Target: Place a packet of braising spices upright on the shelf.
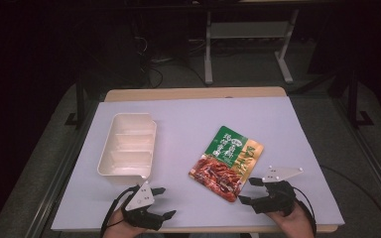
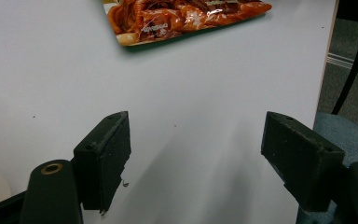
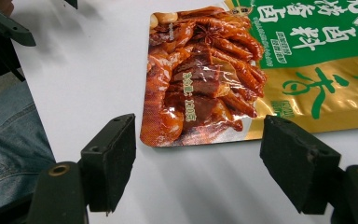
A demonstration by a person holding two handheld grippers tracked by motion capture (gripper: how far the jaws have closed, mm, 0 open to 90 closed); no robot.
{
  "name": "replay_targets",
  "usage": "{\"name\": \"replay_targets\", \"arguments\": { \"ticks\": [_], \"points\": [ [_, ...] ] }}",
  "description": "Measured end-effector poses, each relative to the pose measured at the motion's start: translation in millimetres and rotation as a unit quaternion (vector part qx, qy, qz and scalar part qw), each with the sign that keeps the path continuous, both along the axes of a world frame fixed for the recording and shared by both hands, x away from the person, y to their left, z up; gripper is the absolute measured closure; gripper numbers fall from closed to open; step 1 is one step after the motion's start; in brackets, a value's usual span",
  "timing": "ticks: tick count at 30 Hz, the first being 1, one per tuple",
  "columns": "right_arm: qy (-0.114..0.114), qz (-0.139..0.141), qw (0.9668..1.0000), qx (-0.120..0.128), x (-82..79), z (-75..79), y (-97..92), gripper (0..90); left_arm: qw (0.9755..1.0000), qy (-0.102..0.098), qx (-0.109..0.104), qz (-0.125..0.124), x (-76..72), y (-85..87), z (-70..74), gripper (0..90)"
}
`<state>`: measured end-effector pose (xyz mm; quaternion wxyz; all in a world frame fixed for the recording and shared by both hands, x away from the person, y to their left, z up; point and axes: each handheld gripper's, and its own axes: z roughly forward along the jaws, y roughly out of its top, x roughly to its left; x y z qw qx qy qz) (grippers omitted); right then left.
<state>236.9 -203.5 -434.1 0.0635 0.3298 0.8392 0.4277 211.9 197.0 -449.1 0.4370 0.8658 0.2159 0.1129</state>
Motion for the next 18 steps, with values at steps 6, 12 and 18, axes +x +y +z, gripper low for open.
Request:
{"name": "replay_targets", "arguments": {
  "ticks": [6,12,18],
  "points": [
    [-0.002,0.000,1.0000,0.002,-0.4,1.2,-1.3,26.2,1.0000,-0.001,-0.003,-0.003,-1.0,-2.8,1.7,24.4],
    [-0.005,-0.003,1.0000,0.003,-0.3,2.5,-2.8,26.0,0.9999,-0.002,-0.012,-0.006,1.2,-9.7,7.0,26.2],
    [-0.007,-0.010,0.9999,0.010,0.7,4.2,-6.7,25.9,0.9999,-0.009,-0.004,-0.014,9.0,-21.5,14.6,34.5]
  ]
}}
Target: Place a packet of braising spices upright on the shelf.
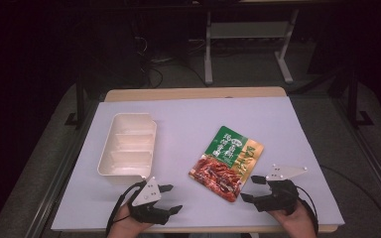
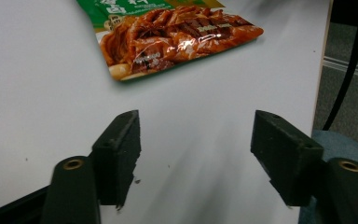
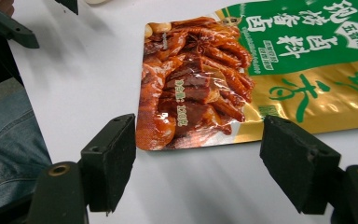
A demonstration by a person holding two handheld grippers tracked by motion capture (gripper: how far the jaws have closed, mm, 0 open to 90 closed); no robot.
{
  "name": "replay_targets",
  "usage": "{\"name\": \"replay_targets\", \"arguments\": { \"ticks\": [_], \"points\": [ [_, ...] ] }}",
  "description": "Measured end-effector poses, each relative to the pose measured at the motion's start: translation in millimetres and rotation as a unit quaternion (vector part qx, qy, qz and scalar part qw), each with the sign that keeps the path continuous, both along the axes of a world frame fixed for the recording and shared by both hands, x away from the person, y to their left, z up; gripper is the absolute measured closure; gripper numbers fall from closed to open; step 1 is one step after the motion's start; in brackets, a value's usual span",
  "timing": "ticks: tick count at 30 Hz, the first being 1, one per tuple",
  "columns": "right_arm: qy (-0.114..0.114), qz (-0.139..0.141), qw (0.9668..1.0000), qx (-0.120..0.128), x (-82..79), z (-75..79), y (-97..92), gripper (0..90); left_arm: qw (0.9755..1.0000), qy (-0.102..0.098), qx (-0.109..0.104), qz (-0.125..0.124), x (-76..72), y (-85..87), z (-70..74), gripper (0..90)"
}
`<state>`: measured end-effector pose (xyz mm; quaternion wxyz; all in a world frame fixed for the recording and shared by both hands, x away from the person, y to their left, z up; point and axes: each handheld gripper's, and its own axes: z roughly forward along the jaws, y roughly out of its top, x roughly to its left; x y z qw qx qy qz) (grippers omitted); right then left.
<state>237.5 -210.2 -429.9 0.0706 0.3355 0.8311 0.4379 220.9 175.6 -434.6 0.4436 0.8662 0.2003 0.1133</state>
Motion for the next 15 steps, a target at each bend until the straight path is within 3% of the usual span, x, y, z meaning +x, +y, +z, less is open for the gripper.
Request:
{"name": "replay_targets", "arguments": {
  "ticks": [7,13,15],
  "points": [
    [-0.004,-0.006,1.0000,-0.003,1.3,0.8,-4.8,26.4,0.9999,0.001,0.016,-0.004,16.8,-16.0,9.3,49.8],
    [-0.007,-0.021,0.9997,-0.008,3.1,0.8,-9.5,27.3,0.9997,-0.002,0.025,-0.007,33.5,-35.5,17.9,70.5],
    [-0.007,-0.023,0.9997,-0.009,3.3,1.1,-10.0,27.3,0.9994,-0.003,0.033,-0.011,39.8,-41.9,18.3,73.1]
  ]
}}
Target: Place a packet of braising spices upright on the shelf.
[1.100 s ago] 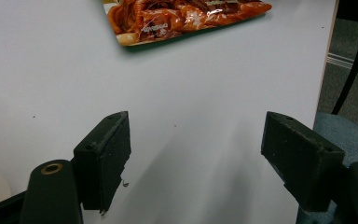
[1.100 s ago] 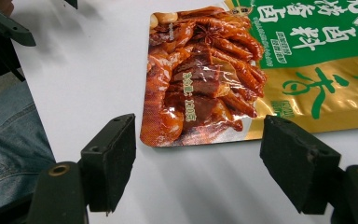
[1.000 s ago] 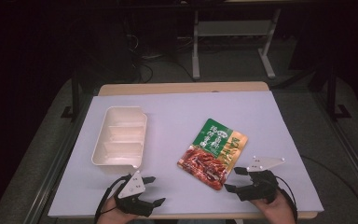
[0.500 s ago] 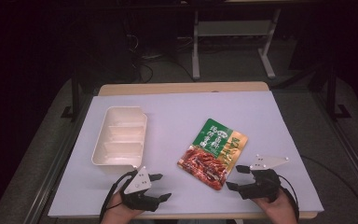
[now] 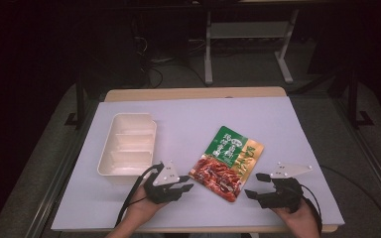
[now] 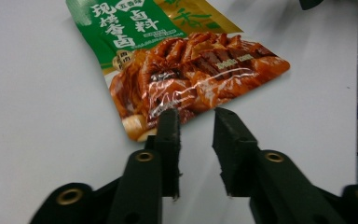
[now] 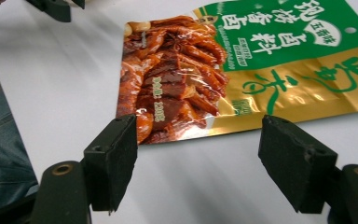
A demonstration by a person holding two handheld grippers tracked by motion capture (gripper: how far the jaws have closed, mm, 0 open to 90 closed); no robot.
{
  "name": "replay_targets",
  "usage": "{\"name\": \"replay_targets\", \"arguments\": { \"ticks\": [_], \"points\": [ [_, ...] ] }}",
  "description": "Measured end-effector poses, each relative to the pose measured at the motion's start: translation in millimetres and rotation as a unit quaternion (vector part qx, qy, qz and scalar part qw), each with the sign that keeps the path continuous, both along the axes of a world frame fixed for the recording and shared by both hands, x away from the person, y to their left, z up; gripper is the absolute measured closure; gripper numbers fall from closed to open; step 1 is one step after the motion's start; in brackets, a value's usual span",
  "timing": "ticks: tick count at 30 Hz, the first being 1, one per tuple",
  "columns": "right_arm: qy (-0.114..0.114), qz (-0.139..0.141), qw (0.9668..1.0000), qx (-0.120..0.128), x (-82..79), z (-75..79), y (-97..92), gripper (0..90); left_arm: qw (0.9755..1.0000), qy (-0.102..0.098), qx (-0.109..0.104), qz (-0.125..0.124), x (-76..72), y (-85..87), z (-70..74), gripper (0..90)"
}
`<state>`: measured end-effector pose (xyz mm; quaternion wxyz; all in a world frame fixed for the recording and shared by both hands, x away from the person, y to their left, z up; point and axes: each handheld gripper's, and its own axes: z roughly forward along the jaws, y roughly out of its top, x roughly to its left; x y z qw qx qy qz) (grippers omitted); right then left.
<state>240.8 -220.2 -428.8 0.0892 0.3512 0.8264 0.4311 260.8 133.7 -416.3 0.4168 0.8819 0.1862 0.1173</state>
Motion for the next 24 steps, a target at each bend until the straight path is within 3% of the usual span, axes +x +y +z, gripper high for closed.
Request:
{"name": "replay_targets", "arguments": {
  "ticks": [4,9,17,24],
  "points": [
    [-0.001,-0.005,1.0000,-0.001,0.8,0.8,-1.7,27.4,0.9999,0.011,0.010,-0.005,12.6,-11.1,-2.6,84.3],
    [-0.003,-0.007,1.0000,-0.004,1.7,1.5,-0.3,27.4,0.9996,0.014,0.021,-0.009,22.8,-19.7,-1.7,89.7],
    [-0.005,-0.012,0.9998,-0.015,2.8,2.6,1.9,27.4,0.9987,0.022,0.044,-0.010,38.1,-40.5,-1.4,90.0],
    [-0.001,-0.019,0.9997,-0.017,7.9,1.4,-0.6,27.2,0.9966,0.046,0.069,-0.001,48.5,-48.7,-15.2,90.0]
  ]
}}
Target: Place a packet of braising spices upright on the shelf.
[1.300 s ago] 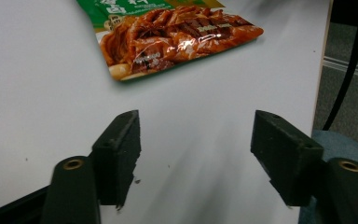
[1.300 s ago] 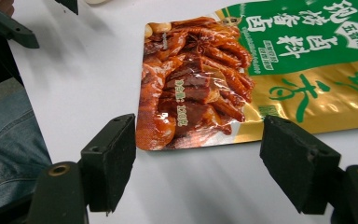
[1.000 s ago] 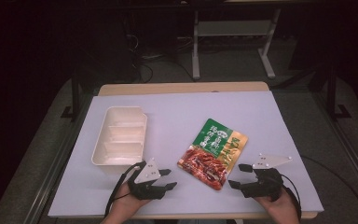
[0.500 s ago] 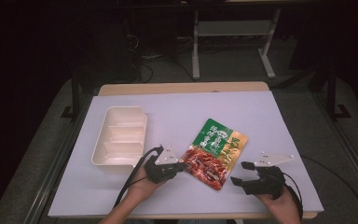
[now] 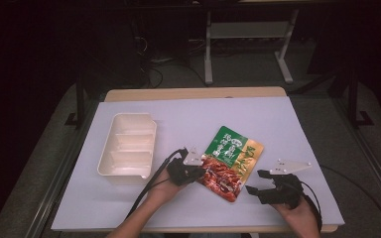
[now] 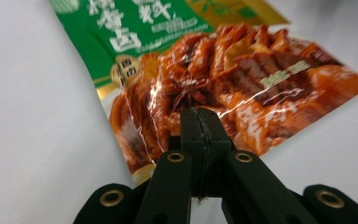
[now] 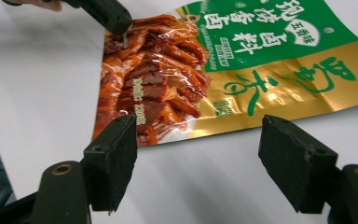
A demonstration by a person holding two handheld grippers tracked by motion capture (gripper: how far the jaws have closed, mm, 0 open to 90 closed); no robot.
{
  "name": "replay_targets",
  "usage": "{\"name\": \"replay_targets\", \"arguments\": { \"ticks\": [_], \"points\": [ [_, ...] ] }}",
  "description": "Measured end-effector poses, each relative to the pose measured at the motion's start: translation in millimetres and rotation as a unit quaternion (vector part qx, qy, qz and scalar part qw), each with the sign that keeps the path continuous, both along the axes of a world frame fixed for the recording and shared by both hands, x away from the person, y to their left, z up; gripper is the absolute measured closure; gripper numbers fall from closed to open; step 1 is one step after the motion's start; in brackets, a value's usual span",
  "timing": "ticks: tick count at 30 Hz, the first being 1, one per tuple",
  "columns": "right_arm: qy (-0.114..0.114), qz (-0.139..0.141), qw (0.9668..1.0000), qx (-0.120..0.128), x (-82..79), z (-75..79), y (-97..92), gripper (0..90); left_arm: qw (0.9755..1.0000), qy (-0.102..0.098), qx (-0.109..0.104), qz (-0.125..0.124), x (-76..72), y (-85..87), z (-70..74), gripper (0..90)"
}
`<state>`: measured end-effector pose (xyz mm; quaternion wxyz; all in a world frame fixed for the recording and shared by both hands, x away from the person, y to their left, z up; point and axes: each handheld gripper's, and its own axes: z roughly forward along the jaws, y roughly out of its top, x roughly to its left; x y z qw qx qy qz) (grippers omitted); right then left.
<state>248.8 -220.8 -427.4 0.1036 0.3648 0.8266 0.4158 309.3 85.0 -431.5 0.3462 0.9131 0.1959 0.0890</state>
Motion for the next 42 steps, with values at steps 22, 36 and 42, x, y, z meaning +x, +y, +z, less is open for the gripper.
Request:
{"name": "replay_targets", "arguments": {
  "ticks": [22,36,42],
  "points": [
    [0.053,-0.096,0.9940,-0.002,58.6,-7.9,-16.3,22.7,0.9995,0.009,0.028,0.011,0.6,-5.3,-8.1,90.0],
    [0.078,-0.132,0.9882,-0.011,98.6,-9.5,-26.4,23.6,0.9996,0.010,0.026,0.010,1.0,-5.1,-8.3,90.0],
    [0.093,-0.132,0.9868,0.002,105.4,-18.2,-22.8,29.5,0.9995,0.006,0.029,0.009,0.2,-5.5,-8.2,90.0]
  ]
}}
